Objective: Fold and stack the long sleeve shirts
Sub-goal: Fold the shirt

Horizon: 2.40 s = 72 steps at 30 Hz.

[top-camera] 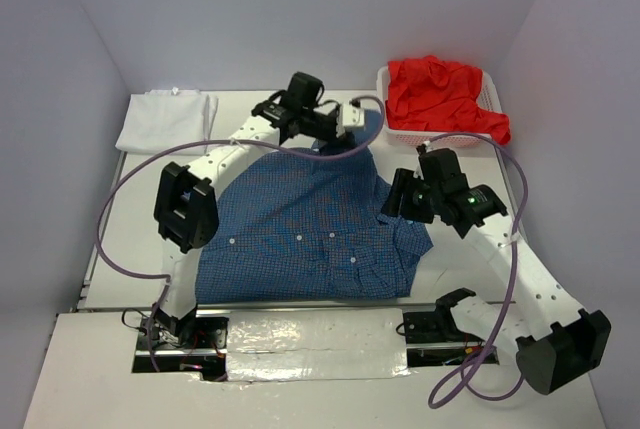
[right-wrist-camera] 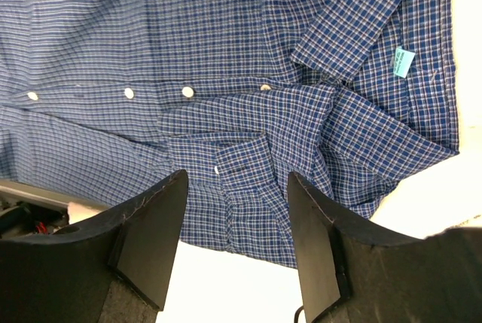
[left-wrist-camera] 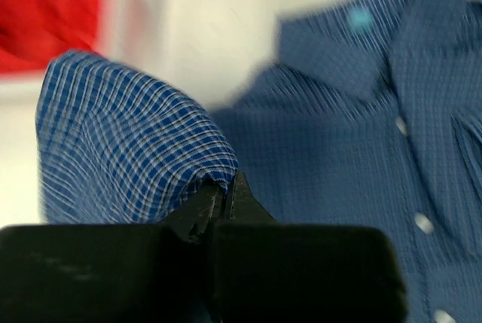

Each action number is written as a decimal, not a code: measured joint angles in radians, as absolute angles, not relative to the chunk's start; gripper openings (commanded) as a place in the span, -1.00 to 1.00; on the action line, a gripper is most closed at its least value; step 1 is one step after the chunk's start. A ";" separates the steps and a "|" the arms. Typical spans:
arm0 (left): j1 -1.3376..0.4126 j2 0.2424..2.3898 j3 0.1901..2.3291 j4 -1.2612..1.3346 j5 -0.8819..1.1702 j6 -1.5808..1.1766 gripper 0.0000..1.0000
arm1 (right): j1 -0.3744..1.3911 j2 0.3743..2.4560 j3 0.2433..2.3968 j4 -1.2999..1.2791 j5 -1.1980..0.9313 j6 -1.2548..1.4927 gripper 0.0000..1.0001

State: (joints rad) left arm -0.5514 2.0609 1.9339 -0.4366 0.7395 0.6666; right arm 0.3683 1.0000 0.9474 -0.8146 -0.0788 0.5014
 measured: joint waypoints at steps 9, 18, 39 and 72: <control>-0.614 2.028 1.662 -0.685 0.601 0.867 0.71 | 0.365 0.962 0.905 -0.812 -0.083 0.503 0.33; -0.722 1.886 1.652 -0.818 0.575 0.904 0.92 | 0.349 0.979 0.905 -0.811 -0.074 0.505 0.33; -0.409 2.270 2.050 -0.422 0.518 0.075 0.99 | 0.343 0.889 0.865 -0.866 -0.035 0.524 0.31; -0.406 2.305 2.051 -0.651 0.543 0.492 -1.00 | 0.342 0.894 0.868 -0.894 -0.031 0.530 0.28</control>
State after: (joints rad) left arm -0.4065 2.3047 2.0514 -0.6506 0.5426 0.4923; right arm 0.3424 0.8940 0.8680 -0.8940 -0.0307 0.5301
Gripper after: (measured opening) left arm 0.052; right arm 0.645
